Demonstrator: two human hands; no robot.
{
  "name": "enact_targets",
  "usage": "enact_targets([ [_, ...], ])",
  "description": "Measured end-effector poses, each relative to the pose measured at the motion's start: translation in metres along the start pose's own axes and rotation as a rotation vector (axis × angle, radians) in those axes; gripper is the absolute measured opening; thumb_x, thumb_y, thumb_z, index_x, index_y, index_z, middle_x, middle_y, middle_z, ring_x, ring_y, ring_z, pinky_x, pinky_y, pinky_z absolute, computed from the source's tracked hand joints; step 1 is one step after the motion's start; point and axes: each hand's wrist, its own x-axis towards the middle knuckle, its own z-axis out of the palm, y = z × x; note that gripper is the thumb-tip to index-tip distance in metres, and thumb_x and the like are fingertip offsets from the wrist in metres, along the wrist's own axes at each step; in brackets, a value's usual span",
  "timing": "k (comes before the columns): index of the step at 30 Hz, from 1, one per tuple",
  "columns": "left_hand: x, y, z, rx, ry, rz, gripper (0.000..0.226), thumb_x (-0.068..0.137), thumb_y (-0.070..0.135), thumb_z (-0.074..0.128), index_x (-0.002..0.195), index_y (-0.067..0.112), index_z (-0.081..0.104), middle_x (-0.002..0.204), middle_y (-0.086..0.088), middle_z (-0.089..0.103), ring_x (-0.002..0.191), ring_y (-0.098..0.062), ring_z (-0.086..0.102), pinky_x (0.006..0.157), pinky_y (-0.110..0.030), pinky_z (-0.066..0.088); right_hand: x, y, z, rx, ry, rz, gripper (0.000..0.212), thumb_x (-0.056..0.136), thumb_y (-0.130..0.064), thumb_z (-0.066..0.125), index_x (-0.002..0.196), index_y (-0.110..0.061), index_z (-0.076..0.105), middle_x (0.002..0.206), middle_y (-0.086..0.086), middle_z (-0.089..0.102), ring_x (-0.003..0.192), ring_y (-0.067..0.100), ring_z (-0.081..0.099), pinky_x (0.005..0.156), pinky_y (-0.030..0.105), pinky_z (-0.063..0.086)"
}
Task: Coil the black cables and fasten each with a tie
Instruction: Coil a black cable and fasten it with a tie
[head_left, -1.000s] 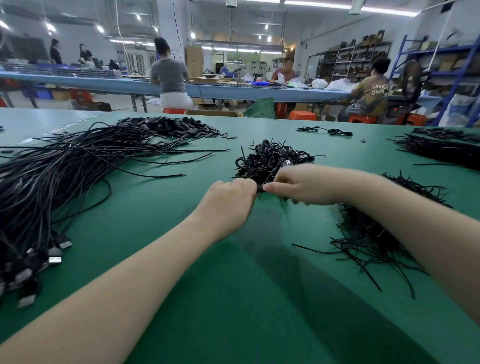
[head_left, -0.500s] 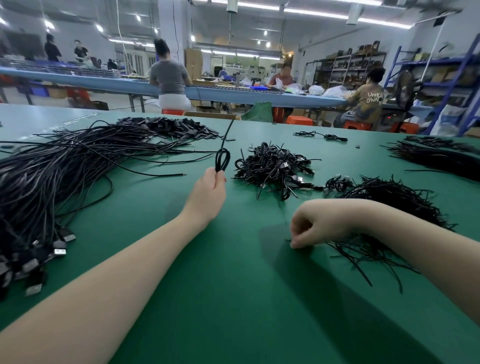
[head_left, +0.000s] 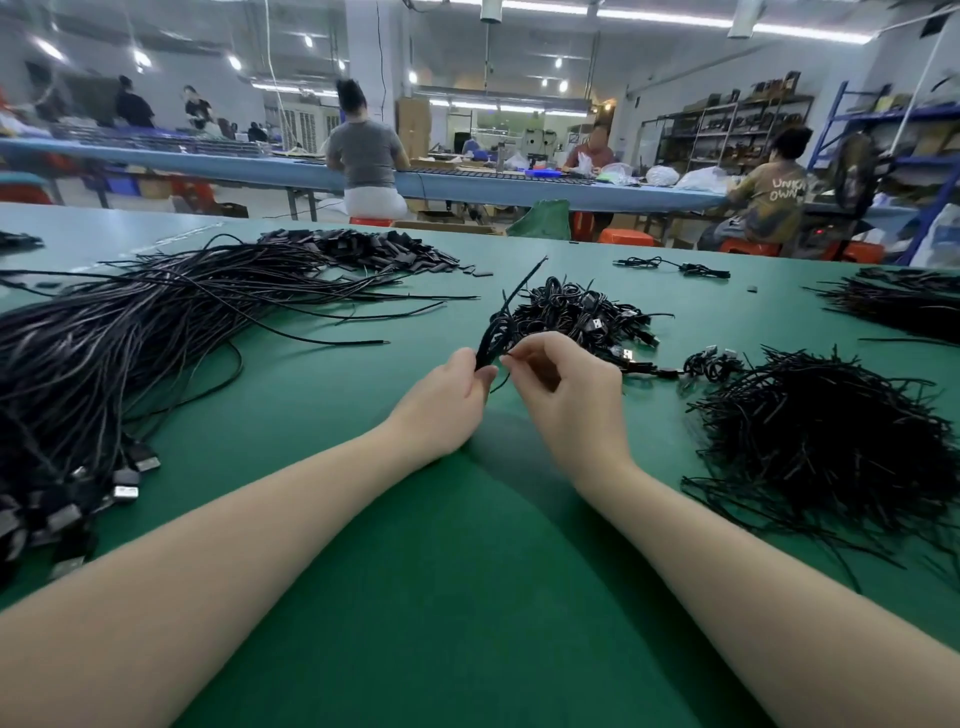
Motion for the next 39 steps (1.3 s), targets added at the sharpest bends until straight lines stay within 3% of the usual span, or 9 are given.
enact_targets([
  [3,-0.002,-0.001,0.002,0.091,-0.01,0.078,0.026,0.103,0.031,0.035,0.08,0.019,0.033,0.075,-0.003,0.047,0.073,-0.031,0.046,0.06,-0.037,0.029,-0.001,-0.001,0.0,-0.032,-0.032,-0.093,0.001,0.087,-0.015,0.068,0.087,-0.015,0.068,0.077,-0.005,0.069,0.07,0.014,0.062,0.066,0.037,0.052],
  [5,-0.003,-0.001,0.002,0.108,-0.017,0.133,0.023,0.102,0.029,0.035,0.096,0.008,0.042,0.083,-0.009,0.053,0.078,-0.034,0.051,0.065,-0.04,0.037,-0.001,-0.002,-0.001,-0.048,-0.051,-0.118,0.002,0.087,-0.014,0.067,0.087,-0.014,0.069,0.079,-0.005,0.069,0.072,0.014,0.062,0.066,0.039,0.052],
  [13,-0.004,0.0,-0.002,0.037,-0.008,0.144,0.029,0.102,0.028,0.038,0.097,-0.001,0.042,0.09,-0.025,0.06,0.079,-0.038,0.055,0.071,-0.047,0.043,-0.003,-0.01,-0.006,-0.052,-0.016,-0.179,0.007,0.088,-0.006,0.065,0.089,-0.008,0.072,0.087,0.002,0.068,0.08,0.018,0.063,0.068,0.042,0.052],
  [21,-0.007,0.002,0.001,0.128,0.002,0.179,0.032,0.1,0.013,0.034,0.123,-0.006,0.046,0.117,-0.025,0.056,0.101,-0.039,0.058,0.083,-0.049,0.044,-0.006,-0.021,-0.007,-0.205,-0.019,-0.222,0.005,0.085,-0.017,0.068,0.086,-0.014,0.072,0.075,-0.004,0.069,0.069,0.02,0.062,0.061,0.033,0.048],
  [26,-0.012,0.007,0.009,0.725,-0.014,0.248,0.043,0.092,0.003,0.018,0.126,0.001,0.045,0.122,-0.015,0.054,0.11,-0.029,0.056,0.078,-0.033,0.047,0.015,-0.036,-0.023,-0.586,-0.162,-0.477,0.014,0.088,-0.026,0.061,0.084,-0.018,0.071,0.084,0.0,0.068,0.082,0.027,0.06,0.073,0.036,0.038],
  [28,-0.018,0.014,0.005,0.847,0.133,0.397,0.036,0.088,0.006,0.026,0.1,0.005,0.06,0.087,-0.009,0.066,0.073,-0.024,0.065,0.053,-0.028,0.037,0.032,-0.046,-0.032,-0.596,-0.349,-0.339,0.011,0.089,-0.032,0.059,0.086,-0.027,0.068,0.085,-0.008,0.065,0.087,0.018,0.058,0.08,0.032,0.035],
  [31,-0.018,0.019,0.002,0.882,0.398,0.633,0.029,0.087,0.02,0.045,0.064,0.01,0.059,0.047,-0.002,0.052,0.033,-0.022,0.047,0.045,-0.022,0.027,0.057,-0.049,-0.052,-0.473,-0.653,-0.111,0.008,0.086,-0.033,0.063,0.078,-0.032,0.063,0.071,-0.017,0.061,0.066,-0.003,0.056,0.067,0.017,0.043],
  [34,-0.026,0.028,-0.001,0.869,0.401,0.84,0.023,0.088,0.019,0.056,0.066,0.013,0.056,0.051,-0.002,0.048,0.037,-0.022,0.044,0.047,-0.027,0.029,0.072,-0.036,-0.079,-0.256,-0.785,0.096,0.011,0.081,-0.034,0.073,0.074,-0.027,0.068,0.062,-0.016,0.063,0.053,-0.008,0.053,0.05,0.005,0.038],
  [39,-0.033,0.034,-0.001,0.6,0.425,0.925,0.027,0.094,0.02,0.046,0.074,0.009,0.06,0.061,-0.004,0.052,0.049,-0.026,0.047,0.054,-0.035,0.039,0.059,-0.008,-0.09,0.427,-0.937,0.611,0.019,0.065,-0.03,0.076,0.069,-0.019,0.061,0.069,-0.001,0.062,0.064,0.012,0.057,0.064,0.022,0.047],
])
